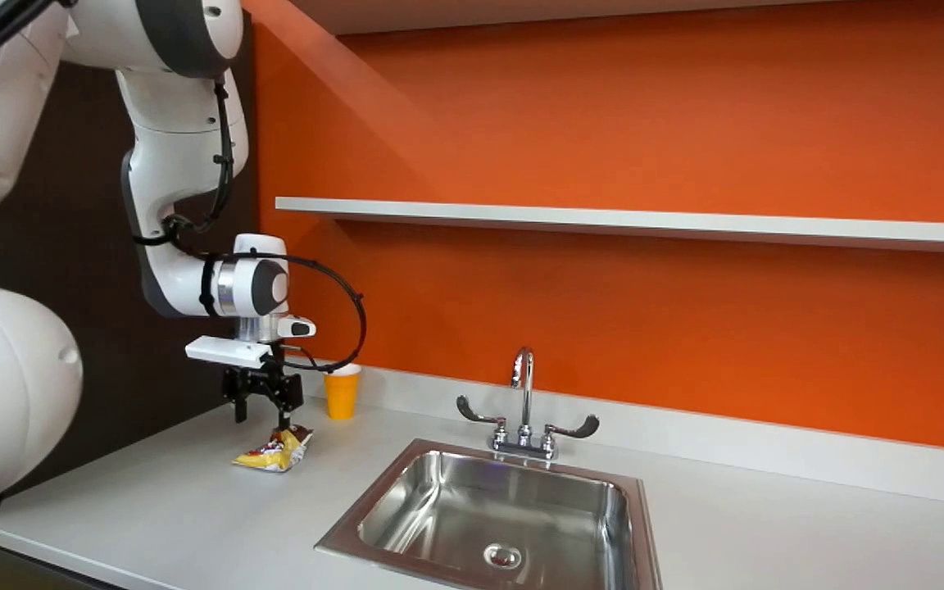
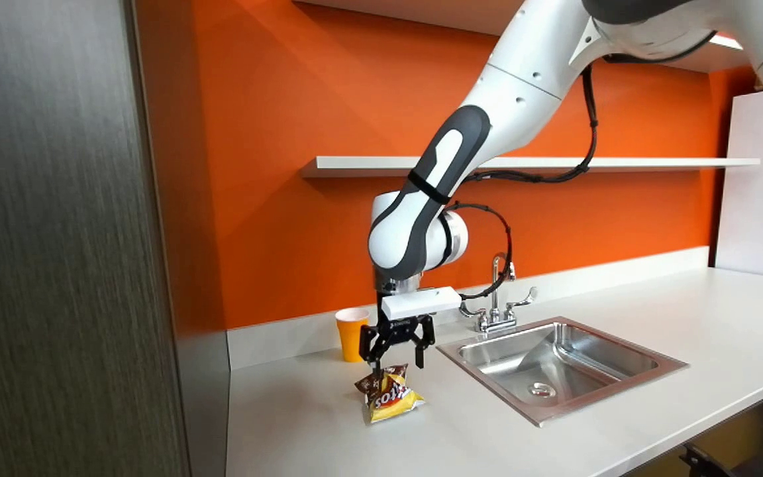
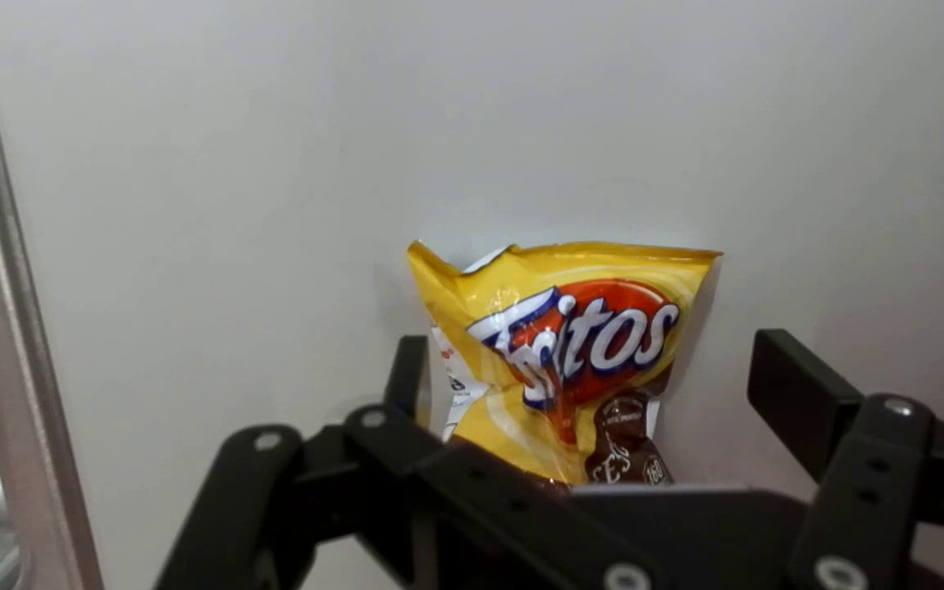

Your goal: Put the yellow packet in the sink

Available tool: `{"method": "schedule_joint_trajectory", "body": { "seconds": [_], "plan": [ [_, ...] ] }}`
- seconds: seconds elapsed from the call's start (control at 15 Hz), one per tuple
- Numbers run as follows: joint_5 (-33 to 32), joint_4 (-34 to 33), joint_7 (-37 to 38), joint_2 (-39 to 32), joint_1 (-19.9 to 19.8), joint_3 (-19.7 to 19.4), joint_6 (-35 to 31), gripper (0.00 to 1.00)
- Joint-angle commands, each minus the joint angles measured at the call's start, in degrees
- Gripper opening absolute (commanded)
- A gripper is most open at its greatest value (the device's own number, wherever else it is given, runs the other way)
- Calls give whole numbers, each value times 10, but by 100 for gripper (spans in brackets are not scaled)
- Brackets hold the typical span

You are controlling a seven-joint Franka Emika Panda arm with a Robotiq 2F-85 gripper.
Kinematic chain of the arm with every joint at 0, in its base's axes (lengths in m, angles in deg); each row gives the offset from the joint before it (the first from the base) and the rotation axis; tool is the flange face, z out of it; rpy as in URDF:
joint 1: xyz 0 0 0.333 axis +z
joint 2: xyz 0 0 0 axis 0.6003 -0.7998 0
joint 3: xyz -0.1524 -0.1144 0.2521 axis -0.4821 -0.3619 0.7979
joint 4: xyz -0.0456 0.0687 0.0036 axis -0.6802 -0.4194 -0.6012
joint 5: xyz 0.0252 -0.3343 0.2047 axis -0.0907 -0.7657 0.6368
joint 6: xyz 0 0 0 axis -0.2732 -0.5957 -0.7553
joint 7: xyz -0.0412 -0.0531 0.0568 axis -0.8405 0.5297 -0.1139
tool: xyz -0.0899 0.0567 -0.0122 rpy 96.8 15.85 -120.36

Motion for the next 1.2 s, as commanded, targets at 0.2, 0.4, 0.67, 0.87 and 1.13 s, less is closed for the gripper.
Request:
{"method": "schedule_joint_trajectory", "body": {
  "seconds": [0.2, 0.4, 0.67, 0.87, 1.13],
  "plan": [
    [-11, -76, -5, -72, 27, -35, 8, 100],
    [-9, -94, -5, -92, 33, -44, 9, 100],
    [-8, -112, -5, -109, 37, -50, 10, 93],
    [-7, -121, -6, -116, 40, -53, 11, 68],
    [-9, -127, -4, -121, 42, -58, 12, 35]
  ]
}}
